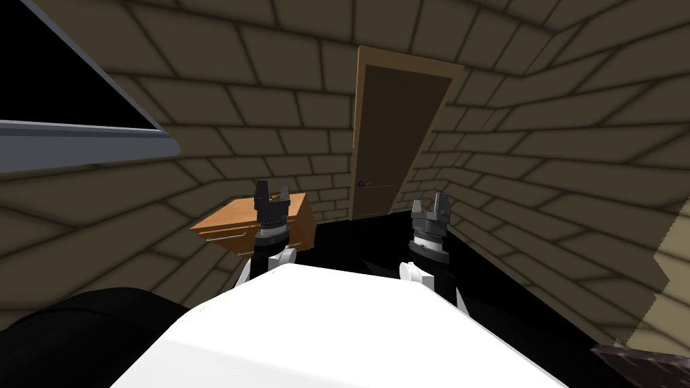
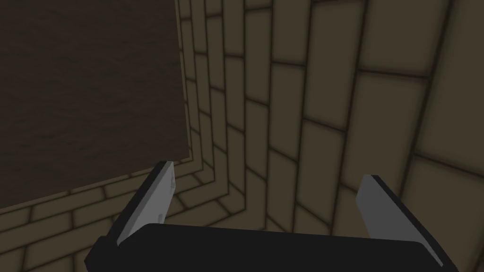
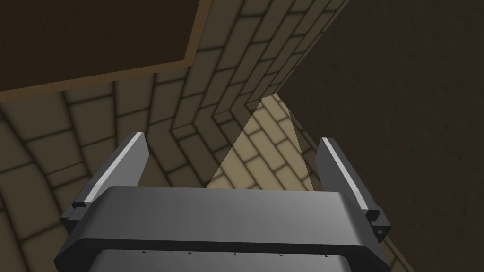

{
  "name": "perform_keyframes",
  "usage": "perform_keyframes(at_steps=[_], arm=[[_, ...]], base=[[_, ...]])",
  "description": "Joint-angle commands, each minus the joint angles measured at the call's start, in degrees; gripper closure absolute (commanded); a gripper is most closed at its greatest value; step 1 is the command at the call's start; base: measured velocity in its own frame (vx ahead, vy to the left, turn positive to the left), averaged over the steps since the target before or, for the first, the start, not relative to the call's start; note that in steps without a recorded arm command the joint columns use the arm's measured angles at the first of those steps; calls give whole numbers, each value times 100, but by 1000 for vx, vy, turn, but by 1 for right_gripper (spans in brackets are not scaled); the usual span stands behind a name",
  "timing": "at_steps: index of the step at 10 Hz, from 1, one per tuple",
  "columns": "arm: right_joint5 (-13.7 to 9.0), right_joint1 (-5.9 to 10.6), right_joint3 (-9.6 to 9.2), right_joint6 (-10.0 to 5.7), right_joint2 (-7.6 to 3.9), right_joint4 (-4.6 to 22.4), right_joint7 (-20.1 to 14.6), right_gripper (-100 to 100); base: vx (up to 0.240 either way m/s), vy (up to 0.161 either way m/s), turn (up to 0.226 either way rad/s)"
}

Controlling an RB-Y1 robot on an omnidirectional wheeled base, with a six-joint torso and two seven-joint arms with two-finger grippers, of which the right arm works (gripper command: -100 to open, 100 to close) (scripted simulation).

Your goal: Pull the door open

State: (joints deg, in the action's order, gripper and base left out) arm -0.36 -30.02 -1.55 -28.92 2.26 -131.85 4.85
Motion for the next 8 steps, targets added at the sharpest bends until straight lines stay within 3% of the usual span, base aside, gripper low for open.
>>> perform_keyframes(at_steps=[1, 8], arm=[[-13, 69, -7, -19, -61, 174, -29, -100], [-72, 377, -38, -106, -308, 957, -159, -100]], base=[[59, -10, 48], [95, -2, 38]])
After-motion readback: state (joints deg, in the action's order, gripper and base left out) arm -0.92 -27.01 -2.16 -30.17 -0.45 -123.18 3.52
